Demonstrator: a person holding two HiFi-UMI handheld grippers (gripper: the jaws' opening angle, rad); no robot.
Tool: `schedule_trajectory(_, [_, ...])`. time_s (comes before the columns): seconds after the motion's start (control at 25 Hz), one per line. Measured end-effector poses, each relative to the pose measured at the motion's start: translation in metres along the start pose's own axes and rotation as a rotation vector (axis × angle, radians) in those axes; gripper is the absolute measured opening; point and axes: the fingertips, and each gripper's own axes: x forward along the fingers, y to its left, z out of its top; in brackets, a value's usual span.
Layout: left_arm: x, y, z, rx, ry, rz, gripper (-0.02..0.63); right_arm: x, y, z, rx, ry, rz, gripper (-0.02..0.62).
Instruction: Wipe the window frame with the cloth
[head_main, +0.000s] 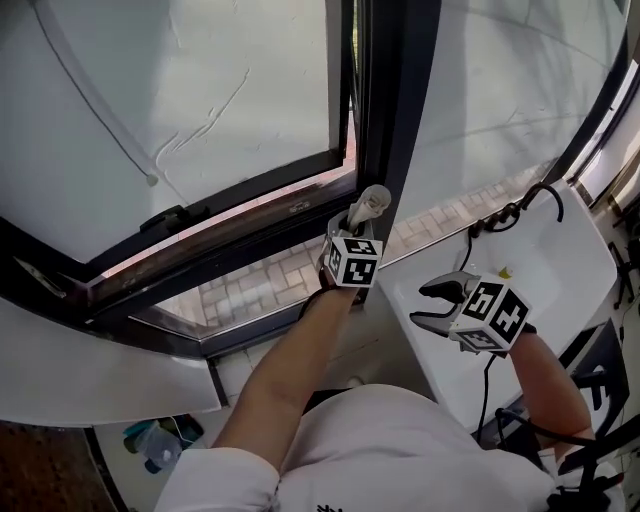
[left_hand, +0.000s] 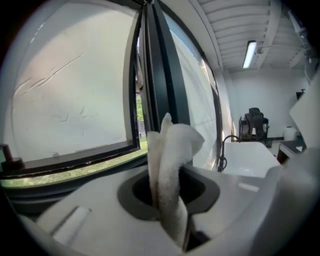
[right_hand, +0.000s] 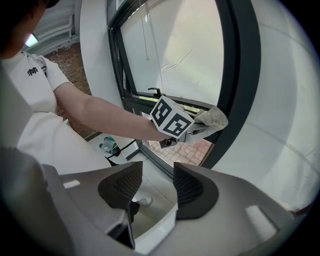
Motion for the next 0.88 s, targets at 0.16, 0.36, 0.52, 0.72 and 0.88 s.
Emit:
schedule_trajectory(0.16, [-0.017, 0.025, -0.006, -0.017, -0.017, 0.017, 0.094, 0.018, 0.007, 0.019, -0.033, 0.007, 0.028, 0.196])
schedule_trajectory(0.36, [-0.048, 0.065, -0.021, -0.011, -0.025, 0.052, 0.095, 0.042, 0.021, 0.04, -0.074, 0.016, 0.069, 0.195])
schedule_trajectory(0.52, [-0.08, 0.1, -0.04, 0.001, -0.015, 0.095, 0.097, 0.064, 0.039, 0.062, -0.113, 0.017, 0.118, 0.195])
schedule_trajectory(0.72, [-0.124, 0.149, -0.062, -0.006, -0.001, 0.161, 0.097, 0.091, 0.063, 0.089, -0.158, 0.017, 0.176, 0.195])
schedule_trajectory(0.88, [-0.164, 0.192, -0.082, -0.002, 0.017, 0.219, 0.1, 0.109, 0.085, 0.108, -0.19, 0.02, 0.214, 0.195])
